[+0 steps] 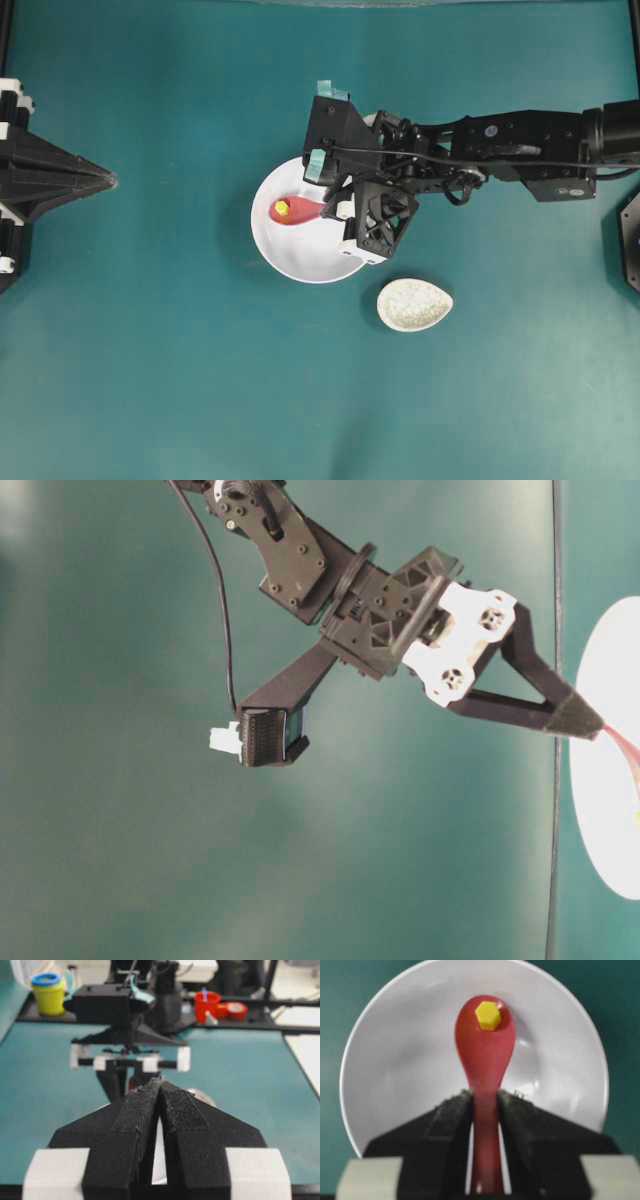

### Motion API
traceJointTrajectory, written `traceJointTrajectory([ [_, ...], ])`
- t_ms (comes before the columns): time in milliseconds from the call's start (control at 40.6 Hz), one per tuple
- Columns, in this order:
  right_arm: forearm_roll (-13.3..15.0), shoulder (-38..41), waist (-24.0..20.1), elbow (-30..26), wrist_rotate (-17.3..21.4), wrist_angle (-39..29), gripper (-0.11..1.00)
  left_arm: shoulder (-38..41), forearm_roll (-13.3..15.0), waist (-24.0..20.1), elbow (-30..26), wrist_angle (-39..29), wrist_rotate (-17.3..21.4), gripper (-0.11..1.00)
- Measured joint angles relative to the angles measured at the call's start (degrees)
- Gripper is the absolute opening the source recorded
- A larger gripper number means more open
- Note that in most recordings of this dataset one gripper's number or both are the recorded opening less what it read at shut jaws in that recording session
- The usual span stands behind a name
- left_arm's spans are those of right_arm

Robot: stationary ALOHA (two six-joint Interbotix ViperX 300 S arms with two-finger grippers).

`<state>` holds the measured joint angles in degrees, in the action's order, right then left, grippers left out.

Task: Scoop the yellow hexagonal prism block from the bowl with a spoon using the right arm.
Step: 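Raise the loaded spoon with the right gripper above the bowl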

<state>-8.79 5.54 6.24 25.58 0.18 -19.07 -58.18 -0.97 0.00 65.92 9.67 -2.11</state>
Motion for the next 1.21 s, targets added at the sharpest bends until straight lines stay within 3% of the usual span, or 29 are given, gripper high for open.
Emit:
traceJointTrajectory([
  [1208, 0.09, -6.77, -0.09, 9.32, 0.62, 14.15, 0.25, 0.00, 0.09, 0.00, 0.09, 0.00, 0.00, 0.00],
])
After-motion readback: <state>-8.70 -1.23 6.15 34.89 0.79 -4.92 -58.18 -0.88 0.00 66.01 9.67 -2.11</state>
